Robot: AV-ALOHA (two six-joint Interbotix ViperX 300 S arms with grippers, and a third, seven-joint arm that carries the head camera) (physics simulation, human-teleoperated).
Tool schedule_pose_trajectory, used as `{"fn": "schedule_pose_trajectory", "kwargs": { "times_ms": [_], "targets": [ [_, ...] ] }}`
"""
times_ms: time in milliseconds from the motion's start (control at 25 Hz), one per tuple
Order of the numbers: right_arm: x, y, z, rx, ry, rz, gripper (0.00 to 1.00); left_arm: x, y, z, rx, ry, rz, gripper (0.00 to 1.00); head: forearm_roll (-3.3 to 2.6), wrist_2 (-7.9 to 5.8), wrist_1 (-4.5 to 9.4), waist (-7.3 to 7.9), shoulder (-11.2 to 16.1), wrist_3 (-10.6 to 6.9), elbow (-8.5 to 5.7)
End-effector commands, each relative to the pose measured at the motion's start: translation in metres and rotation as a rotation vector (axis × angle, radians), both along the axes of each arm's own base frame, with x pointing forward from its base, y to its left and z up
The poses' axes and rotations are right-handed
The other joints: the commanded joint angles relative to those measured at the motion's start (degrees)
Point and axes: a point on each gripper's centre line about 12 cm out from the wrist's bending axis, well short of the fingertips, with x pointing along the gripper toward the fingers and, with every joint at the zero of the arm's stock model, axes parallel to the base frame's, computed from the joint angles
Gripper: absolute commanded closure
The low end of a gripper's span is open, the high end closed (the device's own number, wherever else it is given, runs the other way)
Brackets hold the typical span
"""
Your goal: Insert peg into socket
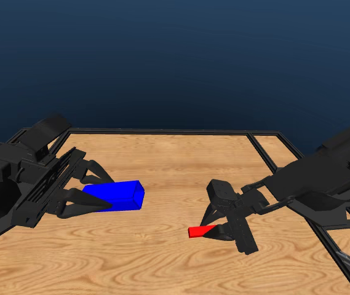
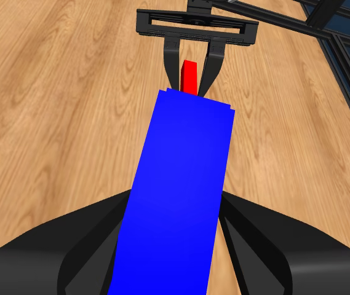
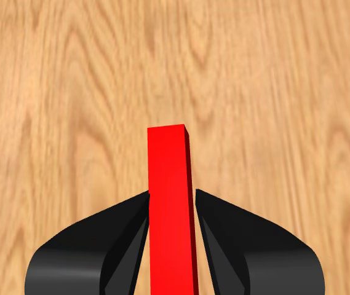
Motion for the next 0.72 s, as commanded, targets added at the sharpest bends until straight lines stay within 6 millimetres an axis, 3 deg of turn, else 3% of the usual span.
{"fn": "schedule_pose_trajectory", "kwargs": {
  "times_ms": [40,200,320,400,440,480,560,640,680,720],
  "targets": [
    [0.016,-0.004,0.048,0.008,-0.062,0.011,1.00,0.007,-0.012,0.013,-0.010,-0.066,-0.029,1.00,0.21,0.13,-0.53,0.66,-2.2,0.47,0.05],
    [0.027,-0.012,0.087,-0.039,-0.018,0.010,1.00,0.012,-0.029,0.024,-0.012,-0.124,-0.076,1.00,0.59,0.45,-0.88,1.60,-3.8,1.40,0.74],
    [0.039,-0.002,0.116,-0.107,0.009,0.031,1.00,0.016,-0.031,0.025,-0.045,-0.170,-0.028,1.00,0.90,0.58,-0.73,2.52,-4.6,2.04,1.13],
    [0.048,0.002,0.126,-0.156,0.030,0.018,1.00,0.017,-0.037,0.020,-0.028,-0.183,-0.039,1.00,1.12,0.66,-0.63,3.20,-5.0,2.26,1.32],
    [0.052,0.003,0.128,-0.179,0.048,0.016,1.00,0.013,-0.039,0.007,-0.015,-0.134,-0.049,1.00,1.22,0.66,-0.56,3.53,-5.1,2.28,1.43],
    [0.058,0.005,0.140,-0.190,0.032,0.007,1.00,0.019,-0.039,0.021,-0.032,-0.197,-0.019,1.00,1.28,0.54,-0.51,3.83,-5.3,2.25,1.53],
    [0.063,0.008,0.138,-0.233,0.081,-0.006,1.00,0.021,-0.041,0.018,-0.018,-0.217,-0.006,1.00,1.36,0.42,-0.36,4.25,-5.4,2.10,1.64],
    [0.066,0.009,0.151,-0.256,0.067,-0.018,1.00,0.019,-0.037,0.009,0.005,-0.190,0.010,1.00,1.45,0.32,-0.12,4.67,-5.6,1.92,1.80],
    [0.067,0.009,0.152,-0.263,0.072,-0.018,1.00,0.016,-0.045,0.006,0.021,-0.179,-0.028,1.00,1.48,0.33,-0.09,4.78,-5.6,1.85,1.84],
    [0.067,0.016,0.153,-0.281,0.079,-0.011,1.00,0.022,-0.041,0.015,0.001,-0.231,0.027,1.00,1.49,0.23,-0.05,4.89,-5.7,1.74,1.88]
  ]
}}
